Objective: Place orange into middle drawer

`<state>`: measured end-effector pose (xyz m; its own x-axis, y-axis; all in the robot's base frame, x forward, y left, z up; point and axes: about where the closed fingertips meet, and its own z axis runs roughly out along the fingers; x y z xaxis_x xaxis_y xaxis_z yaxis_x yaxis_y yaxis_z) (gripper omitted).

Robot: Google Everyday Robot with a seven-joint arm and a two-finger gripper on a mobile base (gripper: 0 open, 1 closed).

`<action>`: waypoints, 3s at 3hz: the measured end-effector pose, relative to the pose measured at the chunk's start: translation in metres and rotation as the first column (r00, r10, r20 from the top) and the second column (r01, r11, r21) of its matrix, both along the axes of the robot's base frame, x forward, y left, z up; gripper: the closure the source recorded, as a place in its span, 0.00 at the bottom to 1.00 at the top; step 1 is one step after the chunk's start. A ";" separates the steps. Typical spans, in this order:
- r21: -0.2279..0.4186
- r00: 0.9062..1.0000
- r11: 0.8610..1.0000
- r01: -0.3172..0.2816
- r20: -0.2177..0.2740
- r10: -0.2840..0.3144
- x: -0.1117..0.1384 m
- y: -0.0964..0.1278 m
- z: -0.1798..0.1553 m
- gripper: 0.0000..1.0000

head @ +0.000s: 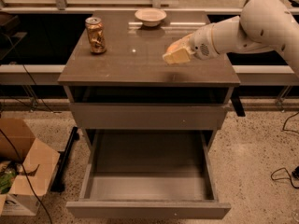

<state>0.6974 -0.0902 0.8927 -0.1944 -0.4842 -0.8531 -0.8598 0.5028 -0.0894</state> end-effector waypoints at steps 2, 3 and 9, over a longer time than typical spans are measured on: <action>-0.012 0.979 0.988 -0.152 -0.137 0.149 -0.111 0.047 -0.029 1.00; -0.019 0.953 0.988 -0.151 -0.269 0.140 -0.167 0.049 -0.066 1.00; -0.084 0.919 0.983 -0.162 -0.376 0.119 -0.180 0.050 -0.245 1.00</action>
Offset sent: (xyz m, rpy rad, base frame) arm -0.1966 0.0690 -0.0659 -0.0401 0.2797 0.2314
